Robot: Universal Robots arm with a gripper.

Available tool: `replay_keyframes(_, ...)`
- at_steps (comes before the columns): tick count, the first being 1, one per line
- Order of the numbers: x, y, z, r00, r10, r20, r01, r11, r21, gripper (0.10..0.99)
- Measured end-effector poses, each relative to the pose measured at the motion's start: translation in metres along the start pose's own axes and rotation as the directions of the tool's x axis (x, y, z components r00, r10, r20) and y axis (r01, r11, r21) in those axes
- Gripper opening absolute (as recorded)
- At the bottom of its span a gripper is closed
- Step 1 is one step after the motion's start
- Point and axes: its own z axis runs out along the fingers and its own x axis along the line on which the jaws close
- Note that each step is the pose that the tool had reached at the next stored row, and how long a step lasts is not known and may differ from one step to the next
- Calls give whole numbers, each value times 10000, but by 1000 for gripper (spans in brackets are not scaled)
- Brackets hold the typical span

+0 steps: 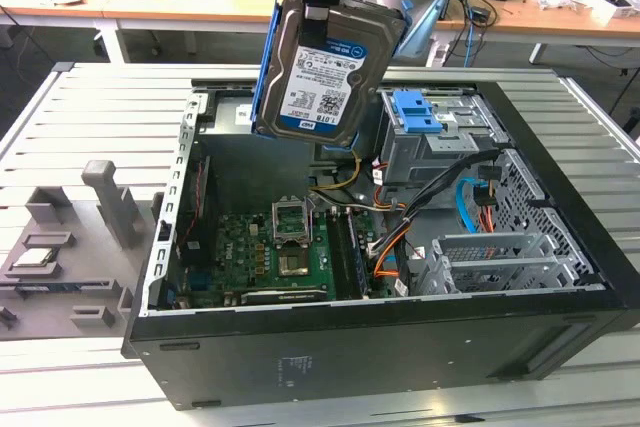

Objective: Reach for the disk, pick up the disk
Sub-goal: 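Pick up the disk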

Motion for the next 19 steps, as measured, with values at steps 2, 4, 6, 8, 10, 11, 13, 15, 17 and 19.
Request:
replay_keyframes(2,41,-1,0,10000,-1,-1,1,10000,0,373)
replay_keyframes(4,83,-2,0,10000,0,0,0,10000,0,373)
replay_keyframes(6,141,-4,0,10000,-1,0,1,10000,0,373)
replay_keyframes(8,168,-5,0,10000,0,0,0,10000,0,373)
replay_keyframes(10,219,-6,1,10000,0,0,0,10000,0,373)
replay_keyframes(11,237,-6,0,10000,0,-1,0,10000,0,373)
replay_keyframes(13,268,-7,0,10000,0,0,0,10000,0,373)
replay_keyframes(15,306,-8,0,10000,0,-1,0,10000,0,373)
replay_keyframes(17,336,-9,1,10000,0,0,0,10000,0,373)
replay_keyframes(19,384,-10,1,10000,-1,0,1,10000,0,373)
